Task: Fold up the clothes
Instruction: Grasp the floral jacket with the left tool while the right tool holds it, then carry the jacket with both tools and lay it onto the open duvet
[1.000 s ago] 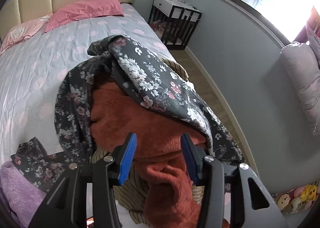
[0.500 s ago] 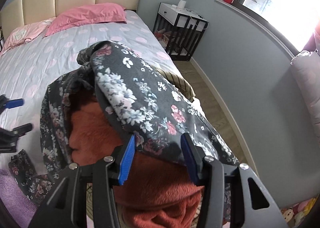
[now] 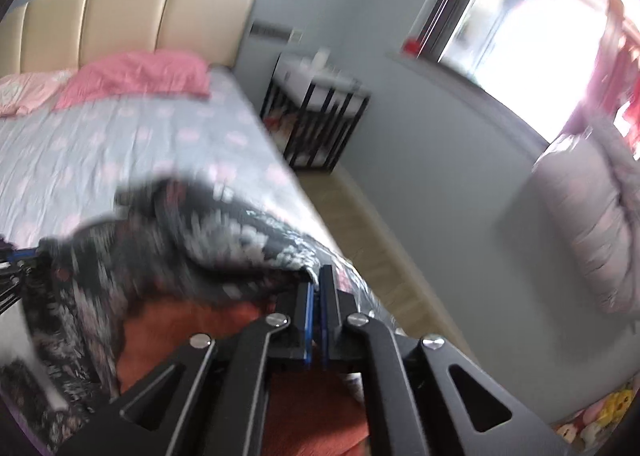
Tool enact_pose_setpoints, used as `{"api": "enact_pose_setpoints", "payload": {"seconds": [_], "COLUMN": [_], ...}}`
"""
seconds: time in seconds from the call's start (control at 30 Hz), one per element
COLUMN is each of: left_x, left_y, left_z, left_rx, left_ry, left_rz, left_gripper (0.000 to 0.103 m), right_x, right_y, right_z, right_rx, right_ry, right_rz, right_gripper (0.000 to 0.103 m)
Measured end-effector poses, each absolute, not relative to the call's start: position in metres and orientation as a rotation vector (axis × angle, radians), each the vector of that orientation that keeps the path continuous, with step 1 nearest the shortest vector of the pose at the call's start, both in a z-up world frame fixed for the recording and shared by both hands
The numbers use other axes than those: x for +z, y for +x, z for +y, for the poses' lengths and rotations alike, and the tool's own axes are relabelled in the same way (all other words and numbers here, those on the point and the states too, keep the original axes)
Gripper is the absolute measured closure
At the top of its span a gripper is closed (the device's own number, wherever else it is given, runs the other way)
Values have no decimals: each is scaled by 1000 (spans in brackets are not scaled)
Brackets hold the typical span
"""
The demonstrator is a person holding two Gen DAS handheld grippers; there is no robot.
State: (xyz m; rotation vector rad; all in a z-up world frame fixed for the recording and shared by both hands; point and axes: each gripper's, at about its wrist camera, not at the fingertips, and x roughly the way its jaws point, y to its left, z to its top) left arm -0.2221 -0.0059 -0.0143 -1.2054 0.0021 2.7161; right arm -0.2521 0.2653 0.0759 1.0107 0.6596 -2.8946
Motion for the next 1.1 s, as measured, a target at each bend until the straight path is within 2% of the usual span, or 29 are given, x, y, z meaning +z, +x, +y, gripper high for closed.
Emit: {"api": "enact_pose_setpoints", "payload": {"seconds": [0.13,0.27,0.43,0.53,0.67,0.83,0.93,1.03,1.07,1.1], "left_x": [41,100,167,191,193,167,149,124,114,103], "left_y": [-196,-159,-72,-23,26,89,116,135,140,144], "left_z": [-27,-59,-134,-174,-218,-270,-315,-346,-352,-357], "left_rx": [2821,2957,3197,3298,3349,3446,3462,3459,3453,3446], "left_ry": [-1058,-888,-667,-652,-780,-957,-1083,-1185,-1214,-1243], "left_rz": [19,23,102,162,208,225,54,-81,-109,-138], "left_gripper": [100,101,103,103,103,101,100,83,71,68], "right_x": [139,192,226,229,236,263,285,289,286,278], "right_y": [-245,-218,-178,-152,-99,-17,9,11,9,4], "right_z": [232,169,84,26,-71,-159,-177,-178,-176,-178], "right_rx": [-2945,-2905,-2769,-2646,-2483,-2267,-2208,-2199,-2202,-2200], "right_ry": [825,613,536,519,414,233,149,152,165,191], "right_rz": [615,649,618,561,581,563,481,454,454,454], "right_gripper": [101,101,101,101,101,101,101,101,101,101]}}
